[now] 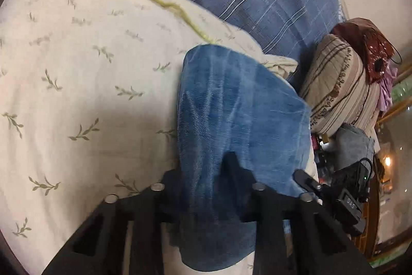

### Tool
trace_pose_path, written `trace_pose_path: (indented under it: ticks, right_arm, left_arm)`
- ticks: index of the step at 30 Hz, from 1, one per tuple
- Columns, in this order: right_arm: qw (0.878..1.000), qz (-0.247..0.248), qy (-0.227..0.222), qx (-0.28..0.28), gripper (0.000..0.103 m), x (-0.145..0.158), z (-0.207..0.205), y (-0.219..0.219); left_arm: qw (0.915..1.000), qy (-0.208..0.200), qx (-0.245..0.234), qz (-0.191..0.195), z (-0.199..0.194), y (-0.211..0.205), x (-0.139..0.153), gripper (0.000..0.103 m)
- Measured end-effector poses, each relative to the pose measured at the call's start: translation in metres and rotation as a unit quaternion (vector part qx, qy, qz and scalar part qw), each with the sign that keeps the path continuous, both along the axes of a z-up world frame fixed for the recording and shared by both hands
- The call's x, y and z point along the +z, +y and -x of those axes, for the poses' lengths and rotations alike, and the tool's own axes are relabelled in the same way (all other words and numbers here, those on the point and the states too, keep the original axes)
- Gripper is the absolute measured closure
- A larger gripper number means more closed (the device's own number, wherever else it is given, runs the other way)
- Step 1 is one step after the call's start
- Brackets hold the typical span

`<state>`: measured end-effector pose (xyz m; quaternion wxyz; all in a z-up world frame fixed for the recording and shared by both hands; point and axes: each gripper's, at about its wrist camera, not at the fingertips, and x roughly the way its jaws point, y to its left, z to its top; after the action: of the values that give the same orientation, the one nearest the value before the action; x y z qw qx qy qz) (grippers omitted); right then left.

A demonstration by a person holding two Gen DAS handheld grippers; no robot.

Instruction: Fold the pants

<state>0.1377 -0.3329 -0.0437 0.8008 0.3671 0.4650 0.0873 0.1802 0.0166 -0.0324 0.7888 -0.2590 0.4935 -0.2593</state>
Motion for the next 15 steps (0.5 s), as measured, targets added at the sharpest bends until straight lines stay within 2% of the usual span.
trace_pose_path:
  ticks: [2, 4, 7, 9, 10, 13, 14, 15]
  right_arm:
    - [1.000, -0.010, -0.009, 0.004, 0.055, 0.003, 0.003, 0.001]
    - [0.999, -0.009, -0.032, 0.018, 0.060, 0.013, 0.008, 0.009]
    - [0.995, -0.042, -0.073, 0.050, 0.062, 0.023, 0.012, 0.030]
    - [0.993, -0.049, -0.084, 0.062, 0.062, 0.025, 0.006, 0.046]
    - [0.992, -0.055, -0.085, 0.070, 0.062, 0.022, 0.000, 0.056]
    - [0.994, -0.029, -0.059, 0.084, 0.059, 0.003, -0.017, 0.085]
    - [0.995, -0.012, -0.053, 0.088, 0.050, -0.004, -0.019, 0.091]
    - [0.995, -0.005, -0.055, 0.088, 0.046, -0.005, -0.017, 0.094]
  left_arm:
    - [0.9998, -0.021, -0.003, 0.005, 0.002, 0.003, 0.013, 0.095]
    - [0.9989, -0.041, 0.001, 0.024, 0.011, 0.016, 0.028, 0.096]
    - [0.9969, -0.071, 0.019, 0.029, 0.022, 0.044, 0.046, 0.097]
    - [0.9949, -0.086, 0.029, 0.044, 0.023, 0.065, 0.050, 0.096]
    - [0.9945, -0.090, 0.038, 0.036, 0.023, 0.074, 0.049, 0.096]
    - [0.9966, -0.057, 0.059, -0.001, 0.017, 0.090, 0.025, 0.092]
    - [0.9973, -0.029, 0.068, -0.008, 0.013, 0.096, 0.007, 0.088]
    - [0.9973, -0.017, 0.072, 0.001, 0.012, 0.099, -0.002, 0.086]
